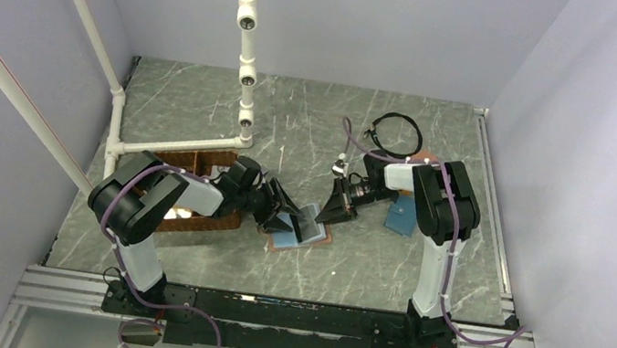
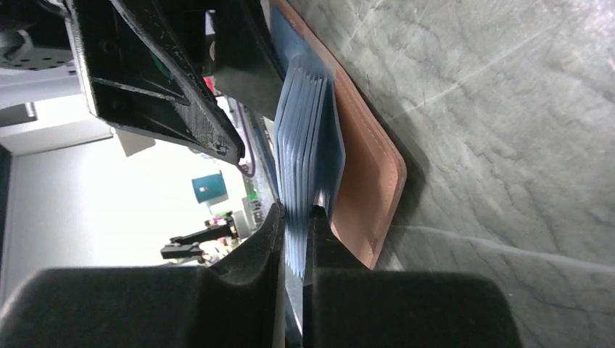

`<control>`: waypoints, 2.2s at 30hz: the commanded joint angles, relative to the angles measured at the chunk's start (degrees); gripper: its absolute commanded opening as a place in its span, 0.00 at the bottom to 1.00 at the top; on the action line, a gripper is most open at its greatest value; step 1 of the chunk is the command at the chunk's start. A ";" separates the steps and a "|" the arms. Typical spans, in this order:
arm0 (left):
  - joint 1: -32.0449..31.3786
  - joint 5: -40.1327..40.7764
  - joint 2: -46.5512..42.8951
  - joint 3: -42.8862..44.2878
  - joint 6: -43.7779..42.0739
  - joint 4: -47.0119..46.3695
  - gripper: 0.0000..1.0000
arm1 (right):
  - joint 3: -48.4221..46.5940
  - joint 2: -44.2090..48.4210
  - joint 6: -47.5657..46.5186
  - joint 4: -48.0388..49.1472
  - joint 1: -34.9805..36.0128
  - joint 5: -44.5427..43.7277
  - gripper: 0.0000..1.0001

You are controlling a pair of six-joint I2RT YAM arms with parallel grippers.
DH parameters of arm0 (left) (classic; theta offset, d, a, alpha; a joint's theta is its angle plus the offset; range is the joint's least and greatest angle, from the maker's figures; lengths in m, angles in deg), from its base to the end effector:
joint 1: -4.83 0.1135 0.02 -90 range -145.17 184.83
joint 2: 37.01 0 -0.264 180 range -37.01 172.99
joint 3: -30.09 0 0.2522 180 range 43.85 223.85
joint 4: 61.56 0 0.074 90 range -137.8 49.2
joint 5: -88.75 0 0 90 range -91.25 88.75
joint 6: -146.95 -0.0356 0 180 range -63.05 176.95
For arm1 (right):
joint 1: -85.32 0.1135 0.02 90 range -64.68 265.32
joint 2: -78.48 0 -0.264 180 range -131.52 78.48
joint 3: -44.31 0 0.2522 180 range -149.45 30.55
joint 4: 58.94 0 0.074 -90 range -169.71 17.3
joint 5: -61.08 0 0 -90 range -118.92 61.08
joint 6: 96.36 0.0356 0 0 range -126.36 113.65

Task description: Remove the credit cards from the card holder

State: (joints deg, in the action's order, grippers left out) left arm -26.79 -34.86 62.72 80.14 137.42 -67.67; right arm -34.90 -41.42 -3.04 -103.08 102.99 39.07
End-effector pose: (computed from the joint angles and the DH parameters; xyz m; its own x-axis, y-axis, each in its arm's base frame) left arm 0.2476 -0.1756 0.1100 -0.8646 -0.4322 0.2563 -0.4500 0.4390 -0.7777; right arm 0.3241 0.1379 0.0909 -0.9585 -0.2826 -0.0365 -0.1381 0.3487 0.9270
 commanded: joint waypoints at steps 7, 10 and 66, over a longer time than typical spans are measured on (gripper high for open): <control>1.09 1.44 -2.47 -0.54 -0.56 -2.04 0.59 | 3.66 3.71 11.25 12.99 -1.98 12.47 0.00; 1.46 1.50 -4.18 -0.44 -0.50 -1.92 0.58 | 4.70 4.50 13.98 15.97 -2.05 13.90 0.00; 1.87 1.20 -2.43 2.22 -4.53 7.86 0.58 | -6.70 7.07 -11.76 -9.23 5.18 -10.89 0.48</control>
State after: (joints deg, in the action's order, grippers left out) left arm -25.24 -33.39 59.63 82.75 132.67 -59.09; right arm -39.60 -34.03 -14.78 -112.21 107.86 26.28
